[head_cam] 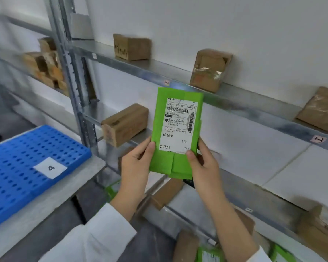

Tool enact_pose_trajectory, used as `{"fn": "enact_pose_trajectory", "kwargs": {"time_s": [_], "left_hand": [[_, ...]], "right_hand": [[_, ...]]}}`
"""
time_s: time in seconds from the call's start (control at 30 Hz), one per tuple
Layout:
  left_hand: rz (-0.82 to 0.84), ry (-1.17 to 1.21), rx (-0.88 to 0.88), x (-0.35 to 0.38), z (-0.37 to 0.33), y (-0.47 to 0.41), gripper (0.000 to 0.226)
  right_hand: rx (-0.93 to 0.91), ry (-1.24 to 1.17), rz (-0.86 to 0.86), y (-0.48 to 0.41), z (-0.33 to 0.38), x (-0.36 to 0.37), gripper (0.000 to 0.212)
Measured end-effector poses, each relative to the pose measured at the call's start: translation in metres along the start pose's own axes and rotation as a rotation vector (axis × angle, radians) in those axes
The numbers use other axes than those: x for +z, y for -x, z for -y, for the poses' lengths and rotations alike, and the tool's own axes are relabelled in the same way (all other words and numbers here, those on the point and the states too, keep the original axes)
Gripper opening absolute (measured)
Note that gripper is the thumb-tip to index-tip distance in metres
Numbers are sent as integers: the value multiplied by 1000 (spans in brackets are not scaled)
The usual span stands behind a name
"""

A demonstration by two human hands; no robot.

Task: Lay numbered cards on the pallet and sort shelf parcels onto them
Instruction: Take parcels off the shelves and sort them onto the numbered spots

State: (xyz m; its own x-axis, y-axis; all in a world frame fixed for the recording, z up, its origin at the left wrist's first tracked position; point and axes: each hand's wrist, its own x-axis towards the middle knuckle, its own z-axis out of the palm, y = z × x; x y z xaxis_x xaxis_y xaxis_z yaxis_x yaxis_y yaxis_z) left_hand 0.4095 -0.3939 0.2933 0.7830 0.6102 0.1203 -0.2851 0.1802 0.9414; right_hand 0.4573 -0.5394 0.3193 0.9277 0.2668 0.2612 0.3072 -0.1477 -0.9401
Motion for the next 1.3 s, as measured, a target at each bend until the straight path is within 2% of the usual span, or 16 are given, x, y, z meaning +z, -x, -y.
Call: {"fn": "enact_pose_trajectory", "kwargs": {"time_s": [0.17, 0.4, 0.7, 0.87, 1.3], "left_hand": [[-190, 1, 27, -78, -9, 24, 21], [-562, -52, 66, -180, -31, 60, 21], [-930, -5, 87, -308, -66, 118, 25], [-1039, 15, 108, -377, -90, 137, 22], [-1149, -44, 71, -494, -106, 137, 29]], "right_hand": [[19, -17, 262, 15, 0, 64, 48], [-14, -117, 630, 30, 21, 169, 42], [113, -255, 890, 95, 54, 320, 31], [121, -245, 1012, 133, 76, 390, 31], [113, -143, 1110, 177, 88, 524, 38]]}}
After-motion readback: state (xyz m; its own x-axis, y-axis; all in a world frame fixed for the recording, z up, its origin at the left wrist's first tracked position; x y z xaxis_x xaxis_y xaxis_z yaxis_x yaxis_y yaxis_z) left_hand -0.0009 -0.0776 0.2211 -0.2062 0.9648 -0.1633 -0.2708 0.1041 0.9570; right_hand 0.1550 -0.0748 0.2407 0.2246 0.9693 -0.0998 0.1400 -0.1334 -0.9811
